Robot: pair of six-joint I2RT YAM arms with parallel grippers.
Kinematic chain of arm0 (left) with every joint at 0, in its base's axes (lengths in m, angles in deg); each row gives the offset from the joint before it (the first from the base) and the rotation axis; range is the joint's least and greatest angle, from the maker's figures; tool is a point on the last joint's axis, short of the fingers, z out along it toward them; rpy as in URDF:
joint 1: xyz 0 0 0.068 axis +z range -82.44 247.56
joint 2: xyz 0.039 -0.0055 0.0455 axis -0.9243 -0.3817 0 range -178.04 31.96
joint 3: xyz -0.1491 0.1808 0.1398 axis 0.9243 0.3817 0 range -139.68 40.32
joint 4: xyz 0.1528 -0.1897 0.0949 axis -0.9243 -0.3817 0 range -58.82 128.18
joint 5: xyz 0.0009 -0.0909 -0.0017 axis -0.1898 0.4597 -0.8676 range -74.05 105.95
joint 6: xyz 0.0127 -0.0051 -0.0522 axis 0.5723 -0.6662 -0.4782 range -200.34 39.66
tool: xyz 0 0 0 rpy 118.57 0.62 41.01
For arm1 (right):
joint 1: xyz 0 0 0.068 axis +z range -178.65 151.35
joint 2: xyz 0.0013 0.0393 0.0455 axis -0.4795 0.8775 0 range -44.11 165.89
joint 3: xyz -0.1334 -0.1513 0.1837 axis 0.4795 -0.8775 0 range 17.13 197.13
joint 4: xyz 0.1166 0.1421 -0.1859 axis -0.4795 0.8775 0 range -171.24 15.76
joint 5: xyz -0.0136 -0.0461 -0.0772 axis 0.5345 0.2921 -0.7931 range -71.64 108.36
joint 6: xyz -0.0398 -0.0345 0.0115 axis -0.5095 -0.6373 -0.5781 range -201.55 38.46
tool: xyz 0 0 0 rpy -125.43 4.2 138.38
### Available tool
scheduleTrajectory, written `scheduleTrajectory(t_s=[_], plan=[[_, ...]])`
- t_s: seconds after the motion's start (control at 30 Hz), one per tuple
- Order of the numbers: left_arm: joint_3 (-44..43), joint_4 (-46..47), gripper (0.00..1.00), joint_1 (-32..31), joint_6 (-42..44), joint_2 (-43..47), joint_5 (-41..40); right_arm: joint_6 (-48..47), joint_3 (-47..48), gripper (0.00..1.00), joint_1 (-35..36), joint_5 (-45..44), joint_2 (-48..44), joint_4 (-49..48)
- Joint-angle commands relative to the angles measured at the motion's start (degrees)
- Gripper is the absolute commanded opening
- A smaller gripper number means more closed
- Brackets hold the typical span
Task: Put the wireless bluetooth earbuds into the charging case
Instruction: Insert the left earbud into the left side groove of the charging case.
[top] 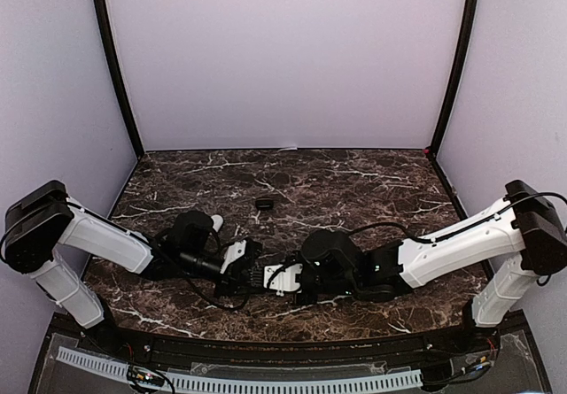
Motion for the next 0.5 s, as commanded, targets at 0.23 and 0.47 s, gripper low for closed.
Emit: scheduleTrajectory(t_s=[0.23,0.47], plan=[[-3.94,-3.18,0.1,-0.47,1.43,-0.21,8.09,-5.05,2.27,0.01,1.67,-0.85,1.29,0.48],[-5.7,-6.98,0.09,-0.46,2.49,-1.07,11.6,-6.56,1.86,0.02,2.45,0.82,-0.3,-0.24]])
